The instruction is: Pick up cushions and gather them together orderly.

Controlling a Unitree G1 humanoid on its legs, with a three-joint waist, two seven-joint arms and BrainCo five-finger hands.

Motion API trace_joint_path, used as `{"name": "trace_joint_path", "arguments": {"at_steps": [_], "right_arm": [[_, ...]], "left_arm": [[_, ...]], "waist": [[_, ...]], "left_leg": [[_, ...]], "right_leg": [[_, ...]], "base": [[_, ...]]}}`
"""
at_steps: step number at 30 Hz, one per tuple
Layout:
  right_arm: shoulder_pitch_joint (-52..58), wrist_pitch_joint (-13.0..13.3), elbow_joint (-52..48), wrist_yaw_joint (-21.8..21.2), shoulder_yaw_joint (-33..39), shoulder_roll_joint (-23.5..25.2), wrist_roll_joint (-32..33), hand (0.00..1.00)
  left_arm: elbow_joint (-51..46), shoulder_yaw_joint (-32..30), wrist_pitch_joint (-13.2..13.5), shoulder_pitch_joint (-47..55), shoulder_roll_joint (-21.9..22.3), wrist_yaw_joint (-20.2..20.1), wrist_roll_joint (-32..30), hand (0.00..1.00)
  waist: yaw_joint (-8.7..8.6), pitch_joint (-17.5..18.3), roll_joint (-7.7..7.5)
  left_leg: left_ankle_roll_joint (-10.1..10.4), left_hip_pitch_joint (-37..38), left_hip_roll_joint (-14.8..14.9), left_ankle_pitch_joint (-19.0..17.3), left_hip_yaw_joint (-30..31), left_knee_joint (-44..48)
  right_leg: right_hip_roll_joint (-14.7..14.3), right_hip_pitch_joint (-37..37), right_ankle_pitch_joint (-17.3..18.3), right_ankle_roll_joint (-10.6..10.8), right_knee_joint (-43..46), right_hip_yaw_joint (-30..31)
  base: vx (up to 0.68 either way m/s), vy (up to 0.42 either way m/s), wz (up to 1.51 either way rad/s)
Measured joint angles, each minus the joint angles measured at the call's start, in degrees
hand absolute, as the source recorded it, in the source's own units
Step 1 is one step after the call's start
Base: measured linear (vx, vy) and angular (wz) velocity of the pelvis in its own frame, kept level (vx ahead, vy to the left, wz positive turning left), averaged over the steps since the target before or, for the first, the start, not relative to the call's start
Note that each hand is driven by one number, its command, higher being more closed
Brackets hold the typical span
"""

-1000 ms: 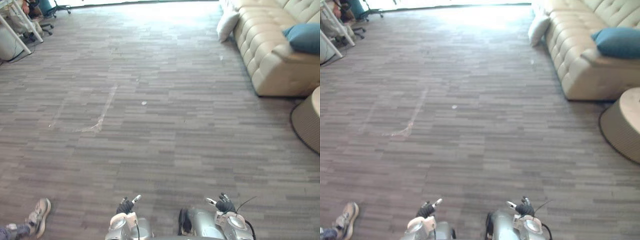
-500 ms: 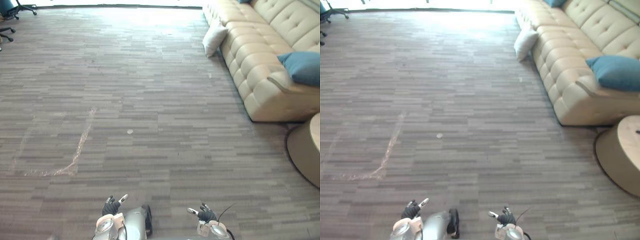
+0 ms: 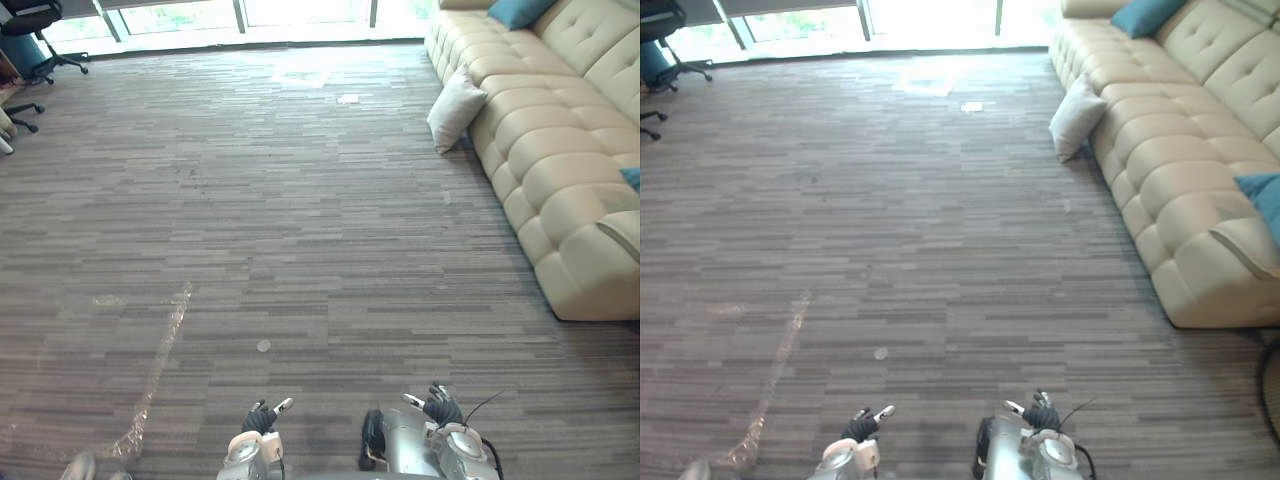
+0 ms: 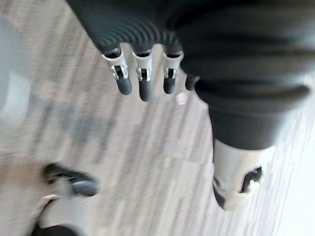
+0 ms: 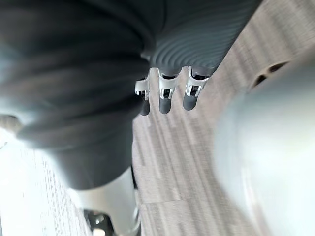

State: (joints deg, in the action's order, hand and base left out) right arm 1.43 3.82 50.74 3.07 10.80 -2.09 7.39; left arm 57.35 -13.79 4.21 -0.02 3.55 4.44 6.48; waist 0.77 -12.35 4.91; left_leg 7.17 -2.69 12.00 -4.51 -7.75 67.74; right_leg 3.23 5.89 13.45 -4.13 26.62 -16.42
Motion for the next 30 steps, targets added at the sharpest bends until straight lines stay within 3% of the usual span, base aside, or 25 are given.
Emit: {"name": "trace_joint_path", "arguments": {"at_steps": [2,4,6,7,8,9,10,12,13,14,15,16,18,20,21,23,24,25,26,28,30], "right_arm": [[-0.16,-0.41,1.12,0.28,-1.1,1.42,0.16,0.0],[-0.32,-0.57,2.17,0.3,-2.53,2.74,1.65,0.0],[-0.24,-0.75,2.19,0.37,-2.45,3.67,1.65,0.0],[-0.3,-0.91,2.45,0.36,-2.53,4.01,1.61,0.0],[-0.34,-0.96,3.01,0.36,-2.71,4.0,1.55,0.0],[-0.57,-1.04,4.34,0.38,-2.99,4.92,1.52,0.0],[-0.03,-1.22,4.37,0.24,-3.4,5.58,1.5,0.0],[0.91,-1.11,4.12,0.36,-3.16,5.68,1.49,0.0],[0.98,-1.14,4.15,0.37,-3.15,5.91,1.47,0.0],[1.04,-1.07,4.08,0.34,-3.16,5.51,1.47,0.0],[1.19,-0.98,4.0,0.19,-3.28,5.51,1.17,0.0],[1.19,-0.56,2.7,0.17,-3.2,5.26,0.92,0.0],[1.75,-0.2,1.09,0.03,-3.15,4.87,-0.17,0.0],[1.74,0.31,-0.32,-0.28,-2.7,4.62,-0.41,0.0],[1.46,0.41,-0.41,-0.39,-1.98,4.16,-0.53,0.0],[1.15,0.42,-0.43,-0.38,-0.68,3.64,-0.51,0.0],[0.89,0.4,-0.38,-0.38,-0.22,3.55,-0.47,0.0],[0.89,0.38,-0.3,-0.39,0.17,3.47,-0.4,0.0],[0.89,0.35,-0.17,-0.4,0.2,3.05,-0.44,0.0],[-0.16,0.21,-0.3,-0.63,0.83,1.75,-0.54,0.0],[-0.63,0.1,-0.51,-0.65,1.37,1.05,-0.61,0.0]], "left_arm": [[-1.72,0.13,0.15,0.25,-0.64,0.01,0.02,0.0],[-3.97,0.29,0.5,0.23,-0.75,-0.02,0.29,0.0],[-4.95,0.43,0.55,0.3,-0.64,0.0,0.3,0.0],[-4.96,0.41,0.61,0.39,-0.68,0.07,0.34,0.0],[-5.08,0.23,0.67,0.62,-1.06,0.22,0.45,0.0],[-4.92,0.2,0.58,0.81,-2.3,0.31,0.38,0.0],[-4.69,0.06,0.47,0.92,-3.29,0.41,0.38,0.0],[-4.52,-0.35,0.47,0.84,-3.83,0.44,0.35,0.0],[-3.84,-0.28,0.42,0.6,-4.17,0.45,0.36,0.0],[-3.13,0.05,0.37,0.63,-4.46,0.48,0.37,0.0],[-2.27,0.52,0.09,0.55,-4.51,0.6,0.39,0.0],[-1.45,1.57,-0.09,0.58,-4.43,0.68,0.39,0.0],[-0.52,3.37,-0.37,0.39,-4.0,0.77,0.33,0.0],[0.11,4.46,-0.76,0.03,-3.7,0.82,0.31,0.0],[0.82,5.06,-0.87,-0.1,-3.23,0.76,0.25,0.0],[1.36,6.13,-0.89,-0.45,-2.63,0.64,0.03,0.0],[1.64,6.48,-0.86,-0.53,-2.36,0.53,-0.28,0.0],[1.89,6.47,-0.85,-0.35,-2.2,0.39,-0.29,0.0],[1.9,6.33,-0.79,-0.19,-1.88,0.38,-0.33,0.0],[1.75,4.89,-0.77,0.11,-0.21,0.28,-0.99,0.0],[1.75,4.74,-0.83,-0.01,0.08,0.09,-2.44,0.0]], "waist": [[0.92,-0.05,-1.68],[1.92,0.43,-2.7],[2.64,0.48,-2.87],[3.0,0.55,-2.89],[3.57,0.97,-3.59],[3.95,2.36,-5.28],[3.32,3.74,-7.4],[3.95,4.48,-8.95],[4.14,4.35,-9.55],[3.91,4.18,-9.59],[2.93,3.65,-8.84],[2.44,3.23,-8.22],[2.29,3.38,-6.65],[1.81,3.03,-6.44],[1.06,2.99,-6.47],[0.03,2.91,-6.46],[-0.71,2.83,-6.59],[-0.86,2.48,-6.99],[-1.1,2.47,-6.62],[-0.57,2.24,-4.05],[-1.46,1.72,-3.39]], "left_leg": [[-2.97,-6.6,0.76,-4.31,-3.22,-1.15],[-4.44,-13.48,1.47,-7.45,-7.05,-13.98],[-4.26,-15.47,-0.01,-6.98,-8.14,-31.38],[-3.09,-15.32,-1.58,-4.39,-6.67,-43.35],[-2.18,-15.22,-2.68,2.0,-5.16,-46.41],[-4.19,-15.27,-4.55,1.96,-5.43,-45.13],[-5.24,-16.01,-5.48,-1.47,-6.57,-42.4],[-7.14,-15.11,-5.8,-6.52,-9.05,-36.95],[-8.02,-12.8,-6.49,-8.26,-10.41,-36.46],[-8.64,-9.68,-7.1,-9.74,-11.27,-37.25],[-8.78,-4.73,-7.83,-11.51,-11.43,-39.22],[-8.7,0.39,-8.13,-12.73,-11.58,-42.19],[-7.94,7.88,-8.35,-13.72,-12.07,-48.84],[-7.44,13.16,-8.58,-13.67,-12.05,-53.85],[-7.4,16.17,-8.59,-13.64,-12.02,-55.91],[-7.4,19.92,-8.64,-13.64,-11.54,-59.05],[-7.4,22.55,-8.84,-13.65,-10.44,-61.17],[-7.4,24.94,-9.33,-13.65,-9.23,-62.04],[-7.28,26.27,-9.07,-13.57,-8.44,-61.89],[-1.93,26.74,-7.04,-9.08,-6.32,-58.13],[-1.21,25.19,-6.87,-4.59,-3.99,-51.04]], "right_leg": [[0.59,-8.43,1.24,1.34,-6.26,0.49],[1.43,-14.18,2.08,3.18,-12.04,1.09],[2.56,-17.41,3.21,5.36,-14.35,1.75],[3.09,-19.45,5.05,6.37,-15.29,2.81],[3.81,-20.77,6.91,7.62,-15.48,4.96],[5.38,-21.29,7.46,7.36,-15.67,6.89],[7.02,-20.63,5.82,6.15,-15.12,9.93],[9.28,-18.1,3.32,9.49,-6.76,15.75],[10.37,-15.09,1.37,11.26,1.85,18.08],[10.92,-10.48,-3.26,13.2,12.89,19.65],[10.77,-5.47,-5.79,14.77,25.73,19.51],[10.27,-2.06,-4.62,13.78,32.58,17.34],[9.84,4.77,-1.98,11.73,35.23,10.24],[9.99,10.06,0.48,8.65,30.4,2.38],[9.97,12.2,1.0,7.55,23.47,-1.89],[8.99,14.65,-1.16,6.67,10.68,-4.43],[7.86,15.28,-4.88,6.34,1.88,-4.25],[7.4,15.33,-9.91,4.34,-2.14,-3.1],[6.78,15.08,-12.96,0.32,-0.5,-2.0],[7.49,15.16,-6.55,-0.22,7.33,-2.53],[7.62,14.45,-4.28,-1.18,11.1,-2.98]], "base": [[0.68,0.007,-0.07],[0.59,0.044,-0.13],[0.62,0.142,-0.25],[0.65,0.259,-0.53],[0.81,0.337,-0.66],[0.86,0.341,-0.56],[0.87,0.365,-0.44],[0.64,0.304,-0.43],[0.51,0.252,-0.46],[0.61,0.273,-0.4],[0.7,0.261,-0.33],[0.57,0.168,-0.24],[0.54,0.113,-0.23],[0.6,0.078,0.06],[0.56,0.008,0.32],[0.57,-0.06,0.45],[0.62,-0.133,0.57],[0.7,-0.177,0.59],[0.73,-0.19,0.22],[0.7,-0.203,-0.01],[0.64,-0.238,-0.09]]}}
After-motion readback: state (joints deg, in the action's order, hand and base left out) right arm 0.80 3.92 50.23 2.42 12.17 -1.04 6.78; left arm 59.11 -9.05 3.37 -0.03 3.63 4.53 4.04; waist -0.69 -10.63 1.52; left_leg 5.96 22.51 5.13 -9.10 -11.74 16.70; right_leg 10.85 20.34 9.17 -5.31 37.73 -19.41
